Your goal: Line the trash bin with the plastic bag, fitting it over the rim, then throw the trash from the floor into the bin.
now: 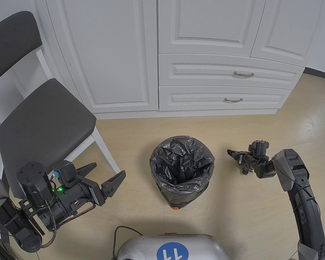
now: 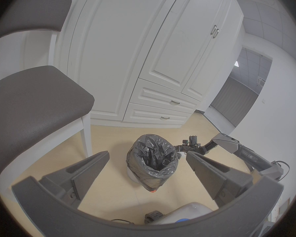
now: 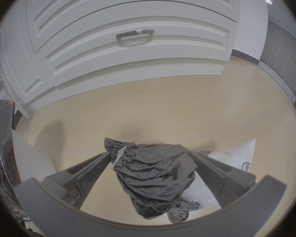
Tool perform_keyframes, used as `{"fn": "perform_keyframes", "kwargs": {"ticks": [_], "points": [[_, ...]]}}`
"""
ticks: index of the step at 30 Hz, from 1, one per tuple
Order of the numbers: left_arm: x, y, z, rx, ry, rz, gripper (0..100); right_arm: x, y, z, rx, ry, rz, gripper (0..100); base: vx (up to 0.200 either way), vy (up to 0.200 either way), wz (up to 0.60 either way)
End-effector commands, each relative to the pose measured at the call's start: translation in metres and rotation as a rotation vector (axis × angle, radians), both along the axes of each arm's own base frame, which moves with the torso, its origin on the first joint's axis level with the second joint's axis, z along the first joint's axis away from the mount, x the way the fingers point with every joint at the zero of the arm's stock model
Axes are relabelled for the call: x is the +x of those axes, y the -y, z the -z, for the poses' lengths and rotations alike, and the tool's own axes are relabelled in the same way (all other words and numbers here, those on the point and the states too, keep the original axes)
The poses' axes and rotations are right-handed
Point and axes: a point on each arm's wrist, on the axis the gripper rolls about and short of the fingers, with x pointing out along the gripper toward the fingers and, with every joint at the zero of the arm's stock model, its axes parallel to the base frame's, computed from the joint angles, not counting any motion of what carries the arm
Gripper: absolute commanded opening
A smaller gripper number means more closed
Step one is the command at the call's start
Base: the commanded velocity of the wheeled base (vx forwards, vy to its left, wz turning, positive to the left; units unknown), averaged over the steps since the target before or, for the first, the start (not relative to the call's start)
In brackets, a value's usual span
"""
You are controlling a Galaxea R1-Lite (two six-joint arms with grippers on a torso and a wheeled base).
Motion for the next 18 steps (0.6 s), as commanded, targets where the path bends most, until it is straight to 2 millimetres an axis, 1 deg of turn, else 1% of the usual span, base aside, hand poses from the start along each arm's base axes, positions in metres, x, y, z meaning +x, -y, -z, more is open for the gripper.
{"fn": "perform_keyframes", "kwargs": {"ticks": [1, 5, 9, 16, 17, 18], "points": [[0.001, 0.001, 0.003, 0.005, -0.009, 0.0, 100, -0.001, 0.003, 0.005, 0.001, -0.009, 0.002, 100, 0.0, 0.0, 0.0], [0.002, 0.001, 0.003, 0.005, -0.011, -0.003, 100, -0.002, 0.007, 0.006, 0.001, -0.014, 0.009, 100, 0.0, 0.0, 0.0], [0.003, 0.001, 0.003, 0.003, -0.008, -0.006, 100, -0.005, 0.013, 0.017, -0.002, -0.045, 0.016, 100, 0.0, 0.0, 0.0], [0.005, 0.0, 0.001, 0.0, -0.002, -0.014, 100, -0.007, 0.016, 0.02, 0.007, -0.073, 0.01, 100, 0.0, 0.0, 0.0], [0.005, 0.0, 0.001, -0.001, 0.001, -0.015, 100, -0.007, 0.016, 0.02, 0.007, -0.072, 0.008, 0, 0.0, 0.0, 0.0], [0.005, -0.001, 0.001, -0.001, 0.001, -0.017, 100, -0.006, 0.016, 0.018, 0.01, -0.061, 0.004, 0, 0.0, 0.0, 0.0]]}}
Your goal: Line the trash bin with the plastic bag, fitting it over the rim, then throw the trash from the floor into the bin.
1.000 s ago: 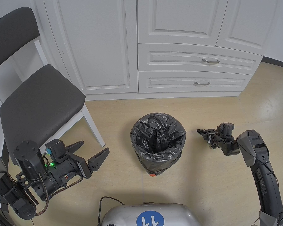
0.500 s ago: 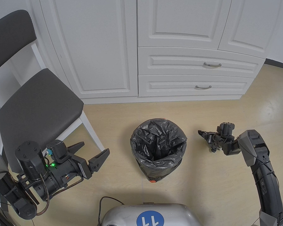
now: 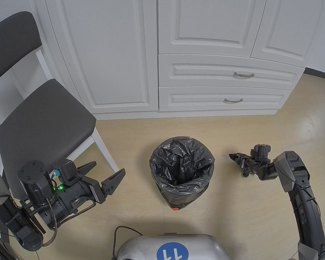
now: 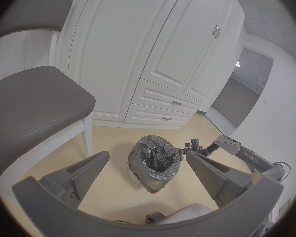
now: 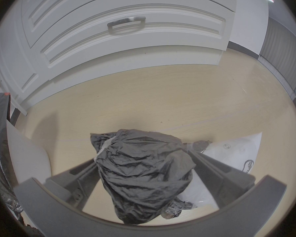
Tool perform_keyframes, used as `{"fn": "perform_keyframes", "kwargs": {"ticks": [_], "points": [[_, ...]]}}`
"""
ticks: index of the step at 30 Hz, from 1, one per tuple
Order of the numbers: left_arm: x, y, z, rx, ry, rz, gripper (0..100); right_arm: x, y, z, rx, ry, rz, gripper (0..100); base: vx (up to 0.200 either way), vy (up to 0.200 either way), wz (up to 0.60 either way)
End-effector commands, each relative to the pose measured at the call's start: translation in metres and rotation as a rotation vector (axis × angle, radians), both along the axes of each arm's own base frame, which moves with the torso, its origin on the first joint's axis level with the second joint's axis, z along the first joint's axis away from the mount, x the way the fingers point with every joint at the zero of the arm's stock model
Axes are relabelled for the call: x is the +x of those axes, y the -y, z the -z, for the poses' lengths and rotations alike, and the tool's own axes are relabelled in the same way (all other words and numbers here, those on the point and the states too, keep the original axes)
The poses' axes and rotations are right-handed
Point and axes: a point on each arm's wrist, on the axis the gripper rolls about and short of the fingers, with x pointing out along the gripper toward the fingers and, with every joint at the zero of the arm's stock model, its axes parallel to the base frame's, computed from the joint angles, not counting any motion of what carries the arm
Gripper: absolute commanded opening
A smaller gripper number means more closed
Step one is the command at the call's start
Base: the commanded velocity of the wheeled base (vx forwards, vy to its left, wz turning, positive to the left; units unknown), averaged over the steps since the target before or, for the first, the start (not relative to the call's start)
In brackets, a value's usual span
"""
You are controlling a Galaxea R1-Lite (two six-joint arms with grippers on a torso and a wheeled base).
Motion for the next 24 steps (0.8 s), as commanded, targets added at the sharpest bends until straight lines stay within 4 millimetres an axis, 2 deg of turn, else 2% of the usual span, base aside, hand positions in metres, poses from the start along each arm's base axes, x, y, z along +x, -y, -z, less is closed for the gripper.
{"fn": "perform_keyframes", "kwargs": {"ticks": [1, 3, 6, 7, 11, 16, 20, 22, 24], "points": [[0.001, -0.001, 0.0, -0.001, 0.001, -0.005, 100, 0.001, 0.001, -0.003, 0.004, 0.014, -0.004, 0, 0.0, 0.0, 0.0], [0.001, -0.001, 0.0, -0.001, 0.001, -0.005, 100, 0.004, -0.004, -0.015, 0.004, 0.035, -0.002, 0, 0.0, 0.0, 0.0], [0.001, -0.001, -0.001, -0.001, 0.004, -0.004, 100, 0.008, -0.006, -0.059, 0.007, 0.089, 0.0, 0, 0.0, 0.0, 0.0], [0.0, -0.001, -0.001, -0.002, 0.006, -0.004, 100, 0.006, -0.007, -0.065, 0.007, 0.09, -0.002, 0, 0.0, 0.0, 0.0], [0.0, -0.001, -0.002, 0.0, 0.012, -0.003, 100, -0.013, -0.009, -0.118, 0.007, 0.1, -0.013, 0, 0.0, 0.0, 0.0], [0.001, -0.001, -0.002, 0.001, 0.011, -0.006, 100, -0.05, -0.015, -0.202, 0.026, 0.151, -0.057, 0, 0.0, 0.0, 0.0], [0.002, -0.001, 0.0, 0.005, 0.006, -0.006, 100, -0.083, -0.05, -0.259, 0.123, 0.212, -0.112, 0, 0.0, 0.0, 0.0], [0.002, -0.001, -0.001, 0.004, 0.007, -0.006, 100, -0.101, -0.077, -0.286, 0.211, 0.246, -0.144, 0, 0.0, 0.0, 0.0], [0.001, -0.001, -0.001, 0.003, 0.01, -0.006, 100, -0.117, -0.103, -0.305, 0.286, 0.263, -0.183, 0, 0.0, 0.0, 0.0]]}}
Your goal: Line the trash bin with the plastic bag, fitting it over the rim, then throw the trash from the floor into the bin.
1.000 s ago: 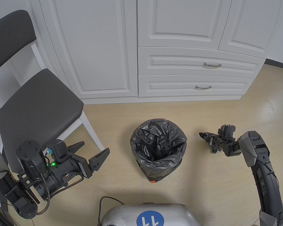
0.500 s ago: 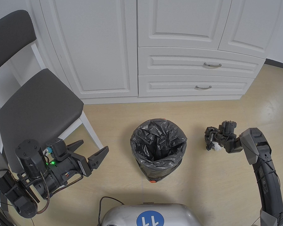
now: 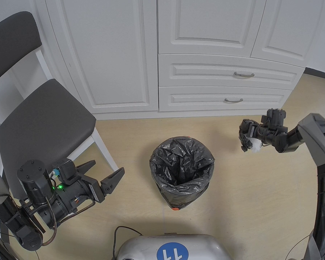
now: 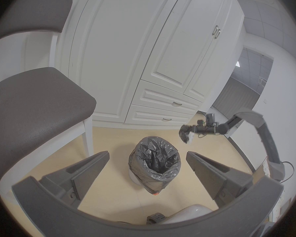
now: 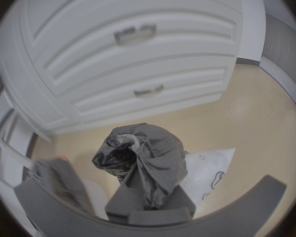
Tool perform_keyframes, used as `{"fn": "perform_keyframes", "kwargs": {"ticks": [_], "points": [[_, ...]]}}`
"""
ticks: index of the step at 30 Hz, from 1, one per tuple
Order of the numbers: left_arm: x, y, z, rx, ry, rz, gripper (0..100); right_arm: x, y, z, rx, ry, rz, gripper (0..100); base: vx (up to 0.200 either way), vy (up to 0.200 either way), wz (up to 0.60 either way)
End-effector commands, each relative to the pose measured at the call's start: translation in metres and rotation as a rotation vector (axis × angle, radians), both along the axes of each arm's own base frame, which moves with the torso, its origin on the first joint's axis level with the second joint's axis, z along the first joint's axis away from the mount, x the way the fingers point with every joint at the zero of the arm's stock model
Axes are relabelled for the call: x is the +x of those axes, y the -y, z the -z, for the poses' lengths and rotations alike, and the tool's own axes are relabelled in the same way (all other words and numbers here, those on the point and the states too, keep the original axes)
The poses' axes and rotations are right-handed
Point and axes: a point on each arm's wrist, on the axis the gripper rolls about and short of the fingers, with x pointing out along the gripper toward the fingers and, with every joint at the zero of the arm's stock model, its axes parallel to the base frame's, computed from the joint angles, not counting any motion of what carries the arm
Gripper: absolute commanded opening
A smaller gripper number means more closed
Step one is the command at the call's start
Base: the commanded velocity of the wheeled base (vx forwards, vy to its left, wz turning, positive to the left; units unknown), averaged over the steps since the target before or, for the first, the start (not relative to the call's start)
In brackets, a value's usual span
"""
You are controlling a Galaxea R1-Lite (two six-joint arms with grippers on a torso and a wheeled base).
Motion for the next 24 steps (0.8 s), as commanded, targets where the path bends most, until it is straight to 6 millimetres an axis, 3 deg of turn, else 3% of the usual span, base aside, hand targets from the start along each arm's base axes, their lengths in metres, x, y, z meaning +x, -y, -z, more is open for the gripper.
{"fn": "perform_keyframes", "kwargs": {"ticks": [1, 4, 5, 7, 10, 14, 15, 24], "points": [[0.0, -0.001, -0.001, 0.0, 0.004, -0.003, 100, -0.081, -0.085, -0.126, 0.211, 0.143, -0.161, 0, 0.0, 0.0, 0.0], [0.0, 0.0, -0.001, -0.002, 0.006, -0.001, 100, -0.106, -0.121, -0.137, 0.274, 0.147, -0.246, 0, 0.0, 0.0, 0.0], [0.0, 0.0, -0.001, -0.002, 0.006, -0.001, 100, -0.108, -0.123, -0.138, 0.276, 0.15, -0.252, 0, 0.0, 0.0, 0.0], [0.0, -0.001, -0.002, -0.002, 0.01, -0.001, 100, -0.126, -0.153, -0.134, 0.323, 0.18, -0.332, 0, 0.0, 0.0, 0.0], [0.0, -0.001, -0.002, -0.003, 0.011, -0.001, 100, -0.134, -0.17, -0.124, 0.354, 0.241, -0.386, 0, 0.0, 0.0, 0.0], [0.0, -0.001, -0.003, -0.003, 0.013, -0.002, 100, -0.134, -0.191, -0.097, 0.38, 0.294, -0.439, 0, 0.0, 0.0, 0.0], [0.0, -0.001, -0.003, -0.004, 0.014, -0.001, 100, -0.133, -0.201, -0.08, 0.386, 0.289, -0.459, 0, 0.0, 0.0, 0.0], [0.0, 0.0, -0.003, -0.003, 0.013, -0.001, 100, -0.138, -0.227, -0.036, 0.377, 0.168, -0.509, 0, 0.0, 0.0, 0.0]]}}
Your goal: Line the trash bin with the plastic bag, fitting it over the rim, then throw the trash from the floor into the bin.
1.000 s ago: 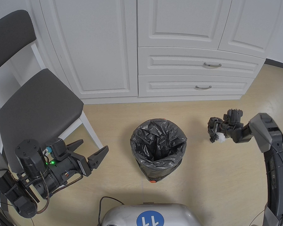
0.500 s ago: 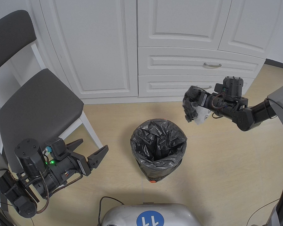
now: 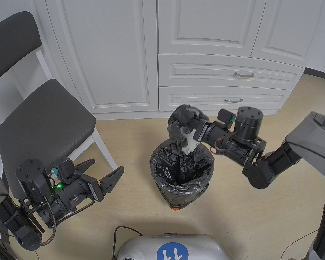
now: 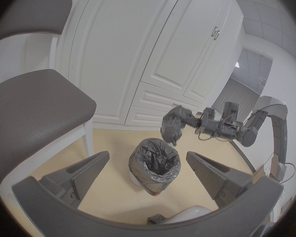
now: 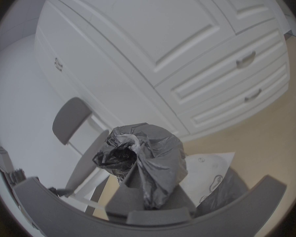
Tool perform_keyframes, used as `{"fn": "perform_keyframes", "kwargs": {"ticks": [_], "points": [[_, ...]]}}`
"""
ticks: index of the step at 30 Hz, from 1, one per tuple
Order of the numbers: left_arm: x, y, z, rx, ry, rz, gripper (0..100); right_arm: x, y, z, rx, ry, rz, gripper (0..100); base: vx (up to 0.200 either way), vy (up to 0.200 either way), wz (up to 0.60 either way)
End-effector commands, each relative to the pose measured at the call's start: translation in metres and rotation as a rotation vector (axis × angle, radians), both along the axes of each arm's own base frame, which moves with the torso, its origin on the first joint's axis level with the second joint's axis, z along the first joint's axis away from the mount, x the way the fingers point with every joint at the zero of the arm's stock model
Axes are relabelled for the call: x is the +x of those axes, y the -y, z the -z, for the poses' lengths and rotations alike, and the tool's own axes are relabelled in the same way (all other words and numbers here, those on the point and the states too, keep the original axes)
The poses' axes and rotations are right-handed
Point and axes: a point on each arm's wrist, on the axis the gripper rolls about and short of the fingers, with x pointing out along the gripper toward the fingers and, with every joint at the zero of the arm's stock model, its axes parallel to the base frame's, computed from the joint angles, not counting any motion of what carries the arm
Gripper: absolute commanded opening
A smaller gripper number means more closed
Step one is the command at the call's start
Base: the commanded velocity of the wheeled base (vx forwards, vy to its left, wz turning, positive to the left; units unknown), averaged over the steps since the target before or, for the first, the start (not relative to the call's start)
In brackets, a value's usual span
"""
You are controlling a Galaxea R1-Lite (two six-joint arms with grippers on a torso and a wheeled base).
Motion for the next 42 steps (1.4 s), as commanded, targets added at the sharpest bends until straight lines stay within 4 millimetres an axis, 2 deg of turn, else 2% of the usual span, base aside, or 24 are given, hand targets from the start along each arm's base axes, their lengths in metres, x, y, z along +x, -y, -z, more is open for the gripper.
{"fn": "perform_keyframes", "kwargs": {"ticks": [1, 7, 17, 25, 33, 37, 42], "points": [[0.0, 0.0, 0.0, 0.0, -0.001, -0.001, 100, -0.001, -0.016, 0.045, -0.054, -0.103, -0.04, 0, 0.0, 0.0, 0.0], [0.0, 0.0, 0.001, 0.001, -0.002, -0.001, 100, 0.009, -0.015, 0.075, -0.085, -0.161, -0.035, 0, 0.0, 0.0, 0.0], [0.001, 0.0, 0.002, 0.004, -0.009, -0.001, 100, 0.019, -0.001, 0.101, -0.107, -0.247, -0.091, 0, 0.0, 0.0, 0.0], [0.001, 0.001, 0.002, 0.004, -0.009, 0.0, 100, 0.018, -0.008, 0.107, -0.083, -0.391, -0.128, 0, 0.0, 0.0, 0.0], [0.001, 0.001, 0.003, 0.005, -0.011, 0.0, 100, 0.012, -0.019, 0.109, -0.064, -0.416, -0.155, 0, 0.0, 0.0, 0.0], [0.001, 0.001, 0.003, 0.005, -0.011, 0.0, 100, 0.02, -0.023, 0.112, -0.014, -0.441, -0.144, 0, 0.0, 0.0, 0.0], [0.001, 0.001, 0.003, 0.007, -0.013, 0.002, 100, 0.04, -0.013, 0.129, 0.006, -0.463, -0.098, 0, 0.0, 0.0, 0.0]]}}
